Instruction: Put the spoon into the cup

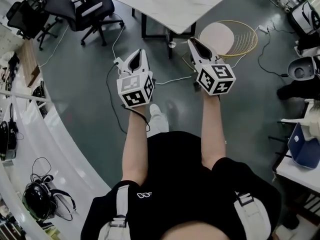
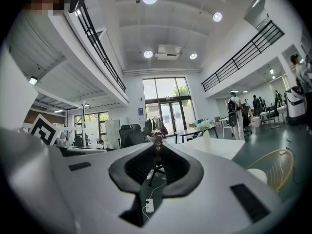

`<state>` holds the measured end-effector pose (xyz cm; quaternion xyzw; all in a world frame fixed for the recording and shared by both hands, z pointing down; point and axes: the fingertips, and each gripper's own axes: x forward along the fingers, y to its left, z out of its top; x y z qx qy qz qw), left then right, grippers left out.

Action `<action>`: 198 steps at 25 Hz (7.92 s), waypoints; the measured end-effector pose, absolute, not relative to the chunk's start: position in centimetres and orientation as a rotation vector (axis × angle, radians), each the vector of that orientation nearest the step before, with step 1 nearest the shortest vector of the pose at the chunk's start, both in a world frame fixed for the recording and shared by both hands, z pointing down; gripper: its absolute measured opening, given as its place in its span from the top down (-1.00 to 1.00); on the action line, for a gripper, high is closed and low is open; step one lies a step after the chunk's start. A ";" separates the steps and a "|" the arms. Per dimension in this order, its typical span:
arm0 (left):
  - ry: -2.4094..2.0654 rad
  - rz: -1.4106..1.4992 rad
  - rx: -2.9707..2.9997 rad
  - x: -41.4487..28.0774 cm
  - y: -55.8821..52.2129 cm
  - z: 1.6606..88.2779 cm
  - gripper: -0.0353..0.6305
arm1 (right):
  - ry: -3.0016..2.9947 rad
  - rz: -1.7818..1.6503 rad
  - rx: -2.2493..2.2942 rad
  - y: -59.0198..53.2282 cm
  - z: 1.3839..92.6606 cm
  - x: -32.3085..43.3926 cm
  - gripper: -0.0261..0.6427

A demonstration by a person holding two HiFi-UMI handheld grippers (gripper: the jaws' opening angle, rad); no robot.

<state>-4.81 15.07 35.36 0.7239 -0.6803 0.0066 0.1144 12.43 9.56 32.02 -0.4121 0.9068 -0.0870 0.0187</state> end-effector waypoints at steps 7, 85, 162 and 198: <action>-1.978 0.011 2.086 -10.2 9.0 36.8 0.84 | 2.872 -0.280 -1.278 3.1 33.2 6.5 0.78; -1.724 0.175 2.093 -16.5 -41.4 46.4 0.84 | 2.810 -0.552 -1.455 -46.4 43.1 -1.0 0.78; -1.785 0.030 2.250 -13.2 -41.8 38.9 0.84 | 2.701 -0.355 -1.488 -45.4 38.8 2.1 0.90; -1.880 -0.078 2.387 -11.0 -41.2 30.6 0.84 | 2.775 -0.023 -1.418 -43.4 30.4 3.6 0.90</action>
